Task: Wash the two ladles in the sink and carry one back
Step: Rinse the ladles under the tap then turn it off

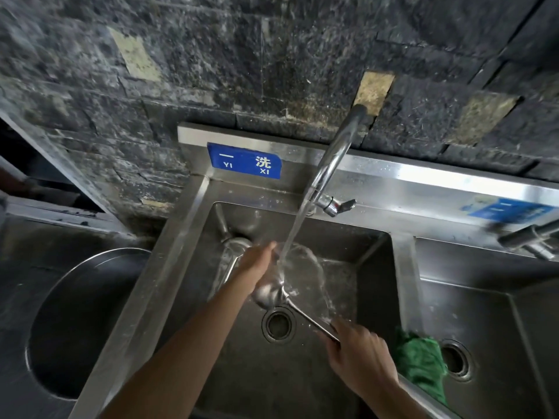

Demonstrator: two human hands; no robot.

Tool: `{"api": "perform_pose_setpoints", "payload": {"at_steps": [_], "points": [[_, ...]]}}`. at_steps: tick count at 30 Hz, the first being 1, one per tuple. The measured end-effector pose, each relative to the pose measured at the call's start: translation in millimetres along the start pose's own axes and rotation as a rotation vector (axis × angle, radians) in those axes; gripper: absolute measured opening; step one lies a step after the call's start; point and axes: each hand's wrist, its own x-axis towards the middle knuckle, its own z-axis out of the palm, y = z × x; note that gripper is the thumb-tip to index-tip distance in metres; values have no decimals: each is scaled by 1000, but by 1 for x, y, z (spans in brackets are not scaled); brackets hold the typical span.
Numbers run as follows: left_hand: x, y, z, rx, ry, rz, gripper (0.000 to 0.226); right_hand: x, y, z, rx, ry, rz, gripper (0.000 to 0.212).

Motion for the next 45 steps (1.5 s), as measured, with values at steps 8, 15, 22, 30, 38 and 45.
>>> {"api": "perform_pose_setpoints", "payload": {"at_steps": [8, 15, 22, 30, 38, 45], "points": [[-7, -22, 30, -495, 77, -83, 35, -1, 7, 0, -72, -15, 30, 30], [-19, -14, 25, -647, -13, -126, 38, 9, 7, -8, 24, -22, 75, 42], [-14, -9, 24, -993, -143, -199, 28, 25, -9, 6, 403, -185, 231, 30], [19, -53, 74, 234, 0, 232, 50, 28, -36, 36, 732, -425, 378, 40], [13, -84, 62, 867, 213, 467, 54, 27, -18, 36, 1162, -558, 421, 25], [56, -75, 42, 200, 61, 47, 25, 30, -7, 40, 1129, -587, 334, 31]]}}
